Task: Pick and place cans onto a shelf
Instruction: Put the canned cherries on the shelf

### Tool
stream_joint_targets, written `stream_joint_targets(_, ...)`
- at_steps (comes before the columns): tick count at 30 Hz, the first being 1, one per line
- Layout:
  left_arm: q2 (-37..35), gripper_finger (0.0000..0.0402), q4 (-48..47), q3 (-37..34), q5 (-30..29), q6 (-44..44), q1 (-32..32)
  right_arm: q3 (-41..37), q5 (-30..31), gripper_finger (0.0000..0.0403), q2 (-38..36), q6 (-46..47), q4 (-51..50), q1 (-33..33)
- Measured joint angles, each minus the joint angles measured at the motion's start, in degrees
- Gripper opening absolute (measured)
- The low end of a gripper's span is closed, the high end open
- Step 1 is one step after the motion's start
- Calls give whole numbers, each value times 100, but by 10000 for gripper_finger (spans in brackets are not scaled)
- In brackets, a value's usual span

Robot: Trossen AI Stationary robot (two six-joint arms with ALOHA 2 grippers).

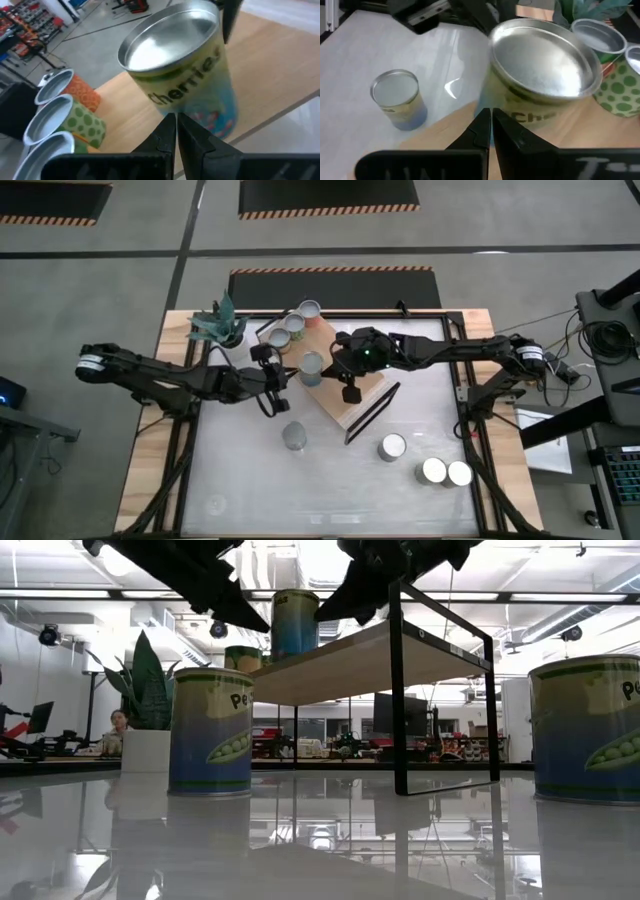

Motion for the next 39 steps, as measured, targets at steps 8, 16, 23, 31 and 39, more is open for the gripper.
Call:
stream_joint_targets(8, -6, 0, -68, 0, 1, -28, -2, 0, 478, 8, -2, 46, -14, 19)
stream_joint_targets(16, -8, 0, -52, 0, 12, -104, -2, 0, 1072, 8, 39, -64, 24, 19)
stream_joint_targets(23, -8, 0, 30, 0, 285, -131, -9, 0, 1241, 8, 39, -203, 306, 9)
stream_joint_targets(31, -230, 0, -125, 0, 285, -158, -184, 17, 1200, 8, -1, -98, -34, 25)
stream_joint_targets(39, -765, 0, -331, 0, 277, -226, -442, 17, 1021, 8, -6, 252, -218, 50)
